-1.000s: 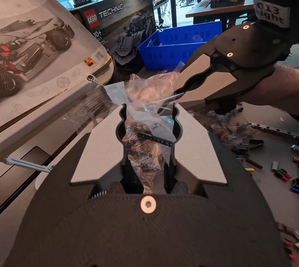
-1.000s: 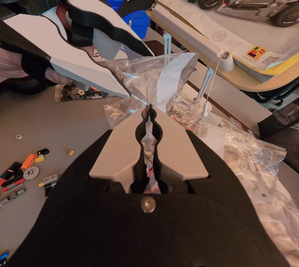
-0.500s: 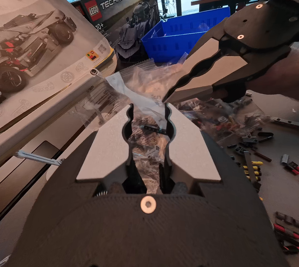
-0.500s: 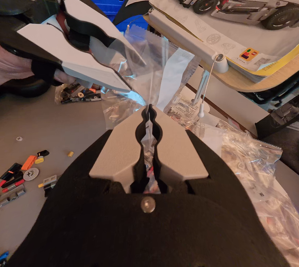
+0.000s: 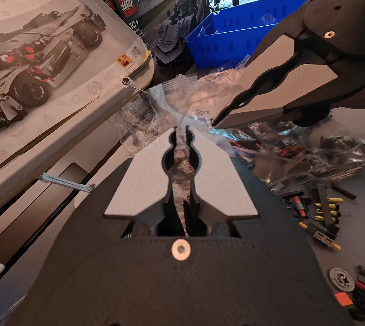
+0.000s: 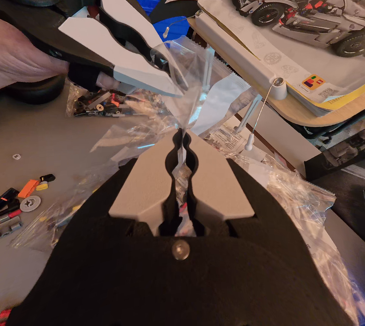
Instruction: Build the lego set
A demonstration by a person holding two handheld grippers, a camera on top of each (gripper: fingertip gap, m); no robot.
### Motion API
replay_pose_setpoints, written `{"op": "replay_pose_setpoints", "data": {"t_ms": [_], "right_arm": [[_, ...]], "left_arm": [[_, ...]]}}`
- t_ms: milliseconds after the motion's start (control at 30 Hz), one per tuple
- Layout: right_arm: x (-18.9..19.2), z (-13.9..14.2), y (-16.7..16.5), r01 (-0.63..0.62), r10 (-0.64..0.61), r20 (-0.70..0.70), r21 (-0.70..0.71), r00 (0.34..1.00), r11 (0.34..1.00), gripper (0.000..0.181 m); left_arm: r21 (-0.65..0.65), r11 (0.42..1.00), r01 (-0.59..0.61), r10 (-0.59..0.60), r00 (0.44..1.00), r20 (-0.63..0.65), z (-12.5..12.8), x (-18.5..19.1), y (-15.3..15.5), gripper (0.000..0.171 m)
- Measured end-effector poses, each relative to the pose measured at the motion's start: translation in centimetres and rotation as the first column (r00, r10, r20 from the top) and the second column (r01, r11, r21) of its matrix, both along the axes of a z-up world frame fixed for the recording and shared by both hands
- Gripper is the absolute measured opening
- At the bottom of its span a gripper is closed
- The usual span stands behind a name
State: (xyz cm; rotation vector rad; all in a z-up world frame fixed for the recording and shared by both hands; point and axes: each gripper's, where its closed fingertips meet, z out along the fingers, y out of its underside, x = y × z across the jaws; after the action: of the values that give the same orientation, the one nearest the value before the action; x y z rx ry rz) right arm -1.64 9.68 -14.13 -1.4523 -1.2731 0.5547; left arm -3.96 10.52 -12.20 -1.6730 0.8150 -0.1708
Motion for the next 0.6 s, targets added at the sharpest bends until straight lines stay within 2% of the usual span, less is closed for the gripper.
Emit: {"op": "replay_pose_setpoints", "data": {"t_ms": [133, 300, 500, 600], "right_arm": [[0.4, 0.4, 0.3, 0.014, -0.014, -0.007, 0.008, 1.000, 1.000, 0.000], [1.2, 1.0, 1.0, 0.041, -0.041, 0.004, 0.046, 0.999, 0.998, 0.000], [1.4, 1.3, 0.6, 0.022, -0.029, 0.052, 0.123, 0.998, 0.992, 0.000], [2.1, 1.5, 1.5, 0.082, -0.097, 0.075, 0.182, 0.992, 0.980, 0.000]], "left_arm": [[-0.001, 1.000, -0.020, 0.020, 0.999, -0.031, -0.1, -0.4, 0.1, 0.000], [-0.007, 0.999, -0.045, 0.043, 0.979, -0.201, -1.1, -1.2, -0.3, 0.000], [-0.059, 0.998, -0.009, -0.009, 0.955, -0.295, -2.1, -0.8, -1.3, 0.000], [-0.119, 0.993, 0.020, -0.058, 0.944, -0.326, -3.2, -0.7, -1.9, 0.000]]}}
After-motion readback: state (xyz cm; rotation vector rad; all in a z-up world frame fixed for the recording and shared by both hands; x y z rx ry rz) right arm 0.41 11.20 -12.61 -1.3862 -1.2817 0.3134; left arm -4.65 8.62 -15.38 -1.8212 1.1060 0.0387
